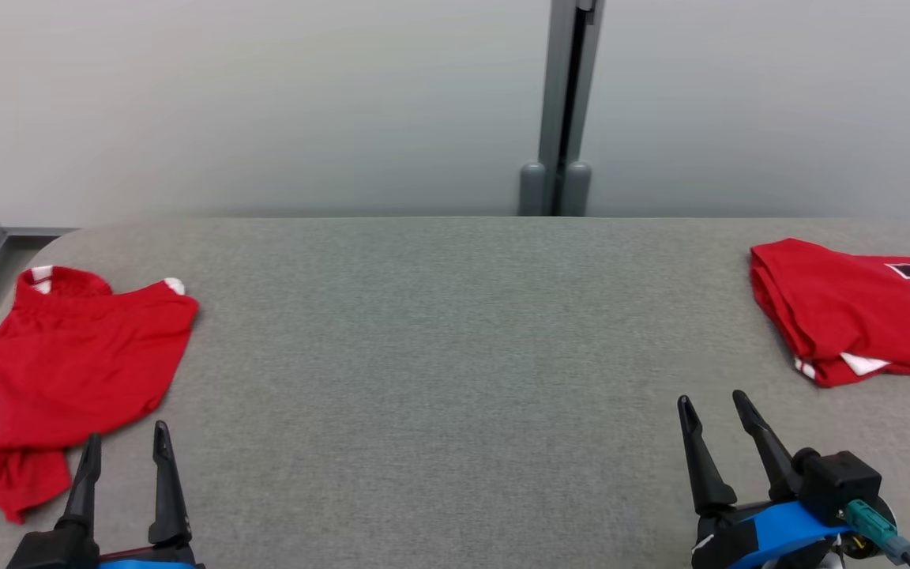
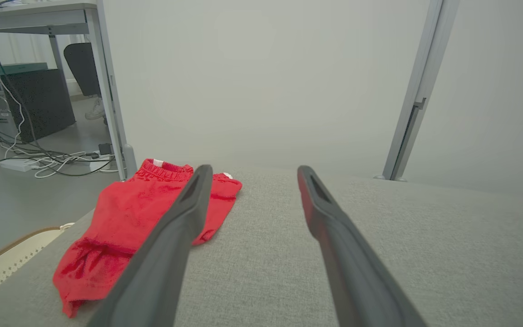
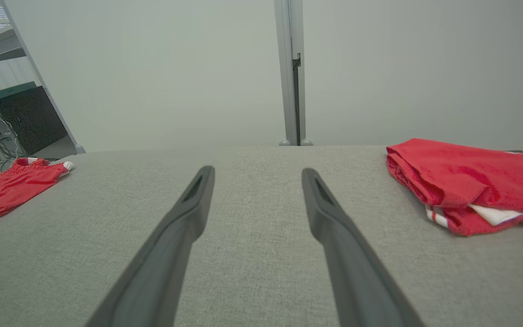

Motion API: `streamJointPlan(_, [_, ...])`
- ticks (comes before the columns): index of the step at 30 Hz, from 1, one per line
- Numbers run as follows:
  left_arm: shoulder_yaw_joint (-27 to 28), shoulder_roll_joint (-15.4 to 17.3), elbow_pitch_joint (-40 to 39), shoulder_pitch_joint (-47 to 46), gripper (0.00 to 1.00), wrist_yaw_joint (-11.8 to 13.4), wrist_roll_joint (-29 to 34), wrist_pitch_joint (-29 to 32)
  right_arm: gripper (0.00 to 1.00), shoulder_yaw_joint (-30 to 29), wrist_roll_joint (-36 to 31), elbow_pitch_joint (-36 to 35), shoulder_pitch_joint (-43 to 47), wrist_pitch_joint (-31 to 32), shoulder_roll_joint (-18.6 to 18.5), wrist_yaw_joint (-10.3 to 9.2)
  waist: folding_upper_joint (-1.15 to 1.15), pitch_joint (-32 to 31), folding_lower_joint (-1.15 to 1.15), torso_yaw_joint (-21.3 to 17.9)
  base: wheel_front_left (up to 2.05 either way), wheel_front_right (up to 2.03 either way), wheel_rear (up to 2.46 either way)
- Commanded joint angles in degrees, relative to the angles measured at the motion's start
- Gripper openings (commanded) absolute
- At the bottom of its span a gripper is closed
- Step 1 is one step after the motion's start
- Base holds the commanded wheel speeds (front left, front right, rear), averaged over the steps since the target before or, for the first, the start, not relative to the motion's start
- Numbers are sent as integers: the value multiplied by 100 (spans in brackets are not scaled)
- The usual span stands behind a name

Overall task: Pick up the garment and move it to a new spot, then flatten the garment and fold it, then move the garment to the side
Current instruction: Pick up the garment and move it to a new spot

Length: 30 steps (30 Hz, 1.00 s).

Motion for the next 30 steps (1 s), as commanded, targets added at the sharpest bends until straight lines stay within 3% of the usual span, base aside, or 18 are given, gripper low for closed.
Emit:
streamJointPlan(1, [78, 0, 1, -71, 100, -25, -1, 1, 100, 30, 16, 28, 47, -19, 16, 1, 0, 44, 0, 149, 0, 0, 0])
streamJointPlan(18, [246, 20, -95, -92, 100, 5, 64, 1, 100, 42, -13, 27, -76, -19, 32, 1, 0, 254, 0, 1254, 0, 0, 0])
streamJointPlan(30, [364, 10, -181, -34, 100, 48, 59, 0, 100, 85, -6, 45, -105, -19, 41, 1, 0, 305, 0, 1672, 0, 0, 0])
